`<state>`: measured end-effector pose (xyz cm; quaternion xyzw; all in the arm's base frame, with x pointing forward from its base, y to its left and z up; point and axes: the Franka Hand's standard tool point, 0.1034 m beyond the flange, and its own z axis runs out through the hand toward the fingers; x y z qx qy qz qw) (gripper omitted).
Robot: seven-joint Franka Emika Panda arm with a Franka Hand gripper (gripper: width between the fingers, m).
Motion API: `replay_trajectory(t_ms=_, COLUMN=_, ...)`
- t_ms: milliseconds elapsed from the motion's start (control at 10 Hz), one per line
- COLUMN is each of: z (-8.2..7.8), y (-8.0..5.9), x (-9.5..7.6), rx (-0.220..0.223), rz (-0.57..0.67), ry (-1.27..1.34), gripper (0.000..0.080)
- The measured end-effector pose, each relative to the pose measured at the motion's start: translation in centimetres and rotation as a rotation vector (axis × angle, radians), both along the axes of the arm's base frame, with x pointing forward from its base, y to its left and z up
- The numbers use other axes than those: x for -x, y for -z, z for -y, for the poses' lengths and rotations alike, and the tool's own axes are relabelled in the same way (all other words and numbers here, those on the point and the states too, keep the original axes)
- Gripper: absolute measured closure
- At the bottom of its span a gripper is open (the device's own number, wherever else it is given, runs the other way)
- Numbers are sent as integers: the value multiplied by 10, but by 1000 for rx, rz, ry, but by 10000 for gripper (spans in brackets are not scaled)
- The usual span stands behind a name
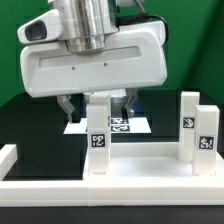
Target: Assemble desk
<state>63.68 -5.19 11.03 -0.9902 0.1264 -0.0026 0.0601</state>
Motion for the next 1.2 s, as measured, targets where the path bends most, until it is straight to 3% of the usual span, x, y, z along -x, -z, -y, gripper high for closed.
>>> replay_trajectory(t_ms=200, z=0, y=0, x=0, rx=0, rz=-2, ry=15, gripper=410)
replay_trajectory(t_ms=300, z=4, y=0, x=1, rx=5, rz=-9, ry=55, gripper=503)
replay_trajectory(t_ms=500, z=4, y=1, x=1, rx=2, rz=-30, ry=245, gripper=504)
replay_trajectory(t_ms=700, z=0, y=0, x=0, rx=6, rz=-81, ry=699, gripper=504)
replay_trajectory(t_ms=1000, z=7, y=1, x=-1, rx=-131, rz=-135, ry=1262, gripper=505)
replay_trajectory(t_ms=1100, z=5, y=2, x=-1, rx=-128, rz=-141, ry=1277, gripper=505)
replay_trajectory(t_ms=1200, z=5, y=2, x=0, rx=-126, rz=-137, ry=1253, gripper=430)
